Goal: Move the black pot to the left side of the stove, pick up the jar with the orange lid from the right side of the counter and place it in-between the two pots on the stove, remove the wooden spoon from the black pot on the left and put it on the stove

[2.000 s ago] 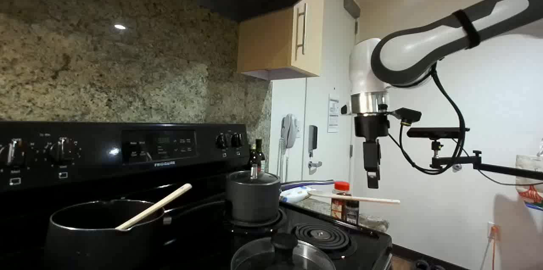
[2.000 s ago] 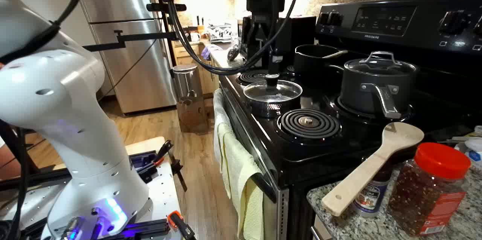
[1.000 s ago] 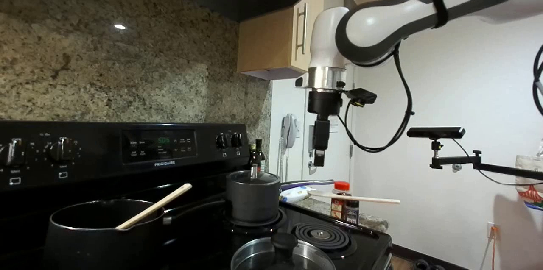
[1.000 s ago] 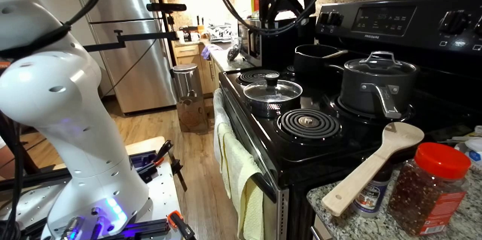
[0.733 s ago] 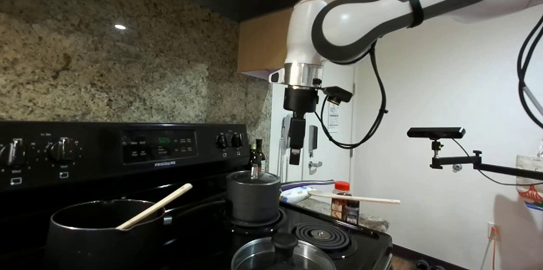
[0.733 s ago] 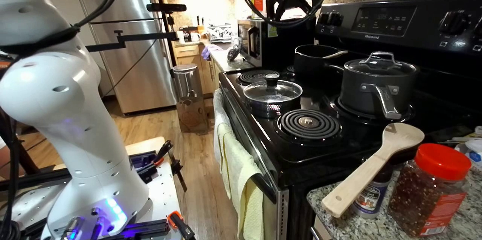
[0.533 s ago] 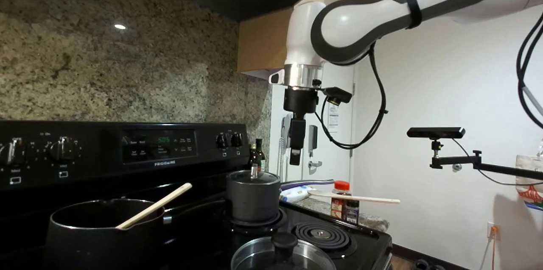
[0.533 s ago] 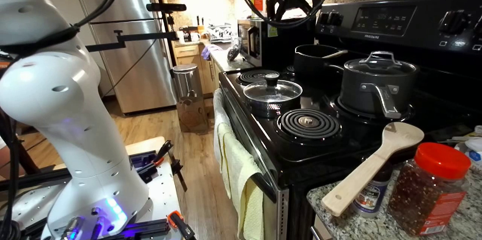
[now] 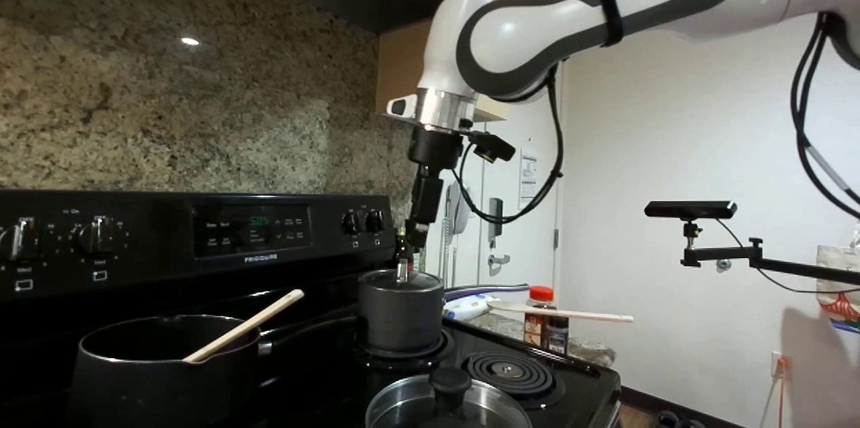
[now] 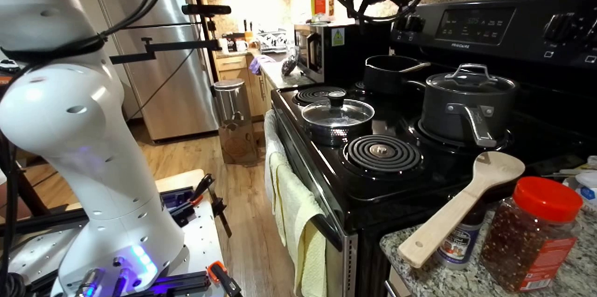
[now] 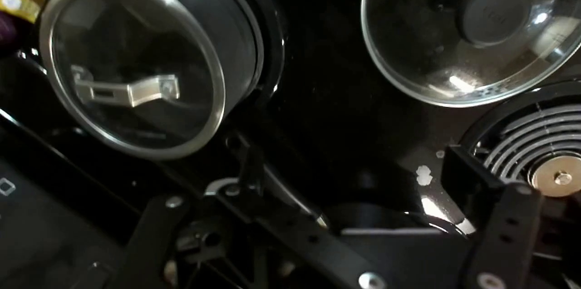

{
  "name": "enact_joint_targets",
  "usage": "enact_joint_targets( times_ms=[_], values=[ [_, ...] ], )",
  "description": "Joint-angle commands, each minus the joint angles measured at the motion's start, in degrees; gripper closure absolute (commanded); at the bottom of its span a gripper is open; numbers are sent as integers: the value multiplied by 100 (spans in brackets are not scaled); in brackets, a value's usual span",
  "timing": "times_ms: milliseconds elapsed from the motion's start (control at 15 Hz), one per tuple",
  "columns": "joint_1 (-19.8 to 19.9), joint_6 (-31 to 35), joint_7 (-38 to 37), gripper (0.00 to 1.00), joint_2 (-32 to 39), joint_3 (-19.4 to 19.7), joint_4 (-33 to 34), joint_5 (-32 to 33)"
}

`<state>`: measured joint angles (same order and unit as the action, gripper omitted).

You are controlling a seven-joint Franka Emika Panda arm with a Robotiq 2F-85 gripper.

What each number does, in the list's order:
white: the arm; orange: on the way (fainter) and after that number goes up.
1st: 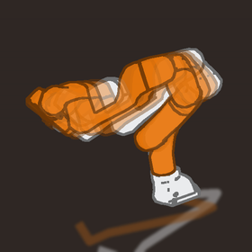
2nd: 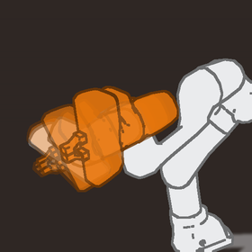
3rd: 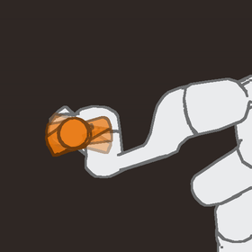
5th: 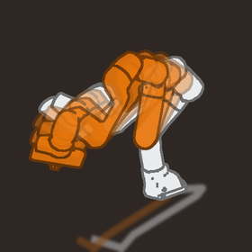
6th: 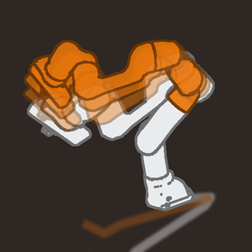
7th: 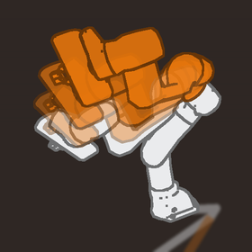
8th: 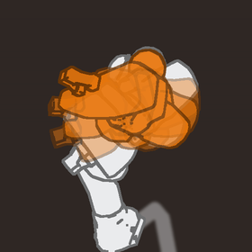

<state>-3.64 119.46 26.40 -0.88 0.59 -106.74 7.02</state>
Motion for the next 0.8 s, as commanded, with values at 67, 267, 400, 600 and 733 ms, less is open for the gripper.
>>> enact_joint_targets(
  times_ms=[67,267,400,600,733],
  values=[
    [-11,-238,1161,0,1515,-304,1786,-30],
    [-18,-532,1561,0,2320,-483,2738,159],
    [19,-269,1299,0,1988,-518,2205,96],
    [20,-341,1376,0,2300,-529,2565,109],
    [-46,-266,1252,0,2442,-474,2708,290]
  ],
)
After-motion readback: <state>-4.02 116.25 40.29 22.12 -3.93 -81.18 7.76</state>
